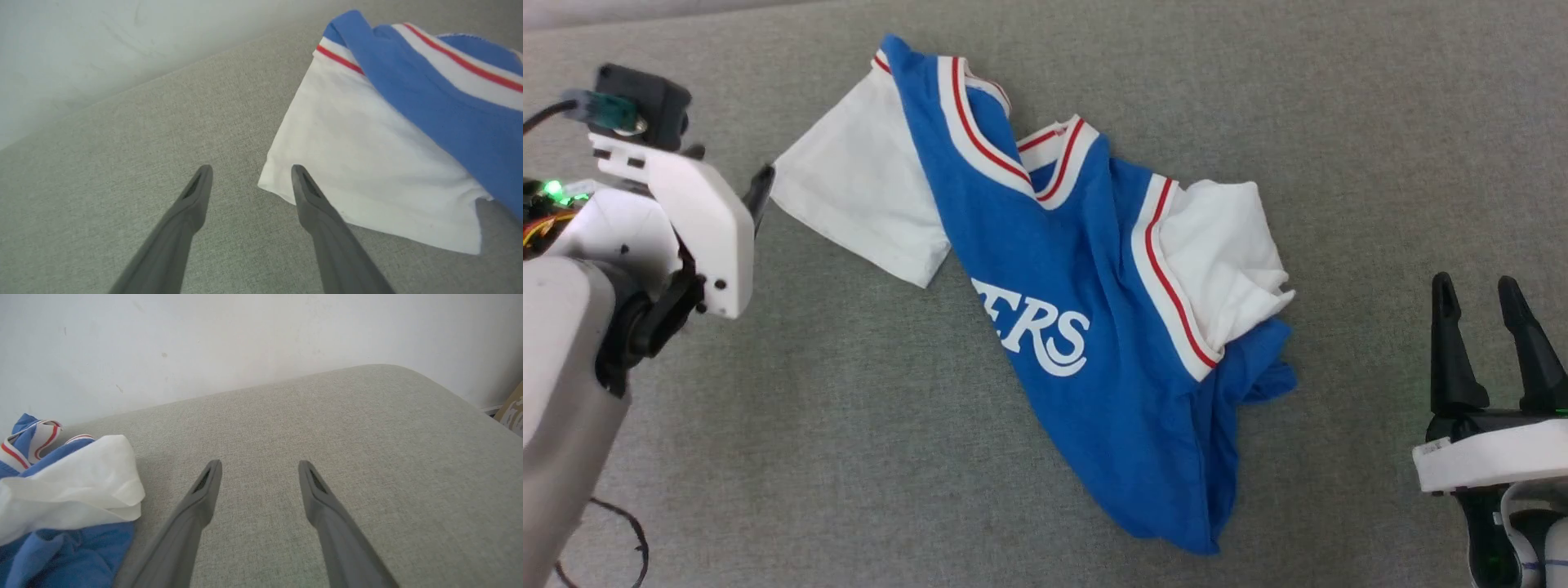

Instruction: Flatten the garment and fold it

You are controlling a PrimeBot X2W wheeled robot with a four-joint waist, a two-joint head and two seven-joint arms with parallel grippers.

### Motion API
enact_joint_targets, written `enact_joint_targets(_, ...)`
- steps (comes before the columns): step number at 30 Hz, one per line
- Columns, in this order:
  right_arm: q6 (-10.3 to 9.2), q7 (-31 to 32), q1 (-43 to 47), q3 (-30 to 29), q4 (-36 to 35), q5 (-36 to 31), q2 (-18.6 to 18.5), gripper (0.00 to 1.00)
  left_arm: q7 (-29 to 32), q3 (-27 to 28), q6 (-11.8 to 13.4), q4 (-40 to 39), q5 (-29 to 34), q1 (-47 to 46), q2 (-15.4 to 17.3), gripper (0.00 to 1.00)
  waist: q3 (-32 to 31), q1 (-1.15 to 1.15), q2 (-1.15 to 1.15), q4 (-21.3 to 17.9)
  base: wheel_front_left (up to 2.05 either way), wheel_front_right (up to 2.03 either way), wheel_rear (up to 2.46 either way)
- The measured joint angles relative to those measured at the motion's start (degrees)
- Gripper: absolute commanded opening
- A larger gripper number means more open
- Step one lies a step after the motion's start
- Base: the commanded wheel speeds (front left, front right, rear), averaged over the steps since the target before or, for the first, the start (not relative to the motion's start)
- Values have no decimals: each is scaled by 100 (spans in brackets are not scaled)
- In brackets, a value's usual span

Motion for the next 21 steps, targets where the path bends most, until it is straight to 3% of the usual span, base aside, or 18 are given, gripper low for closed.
enact_joint_targets(4,0,-56,-73,40,34,7,0,100,617,-148,-183,198,-131,-81,168,100,151,-1,0,-81,0,0,0)
enact_joint_targets(18,0,-53,-236,20,27,-42,0,100,878,-77,-246,446,-582,-395,-8,100,463,-1,0,-154,0,0,0)
enact_joint_targets(19,0,-48,-237,18,27,-53,0,100,947,-47,-246,452,-695,-398,-63,65,467,-2,0,-148,0,0,0)
enact_joint_targets(20,0,-44,-237,15,25,-53,1,100,1033,-21,-248,449,-845,-397,-121,3,469,-2,0,-142,0,0,0)
enact_joint_targets(21,0,-25,-238,12,23,-54,1,100,1109,-10,-254,435,-961,-397,-162,0,471,-2,0,-136,0,0,0)
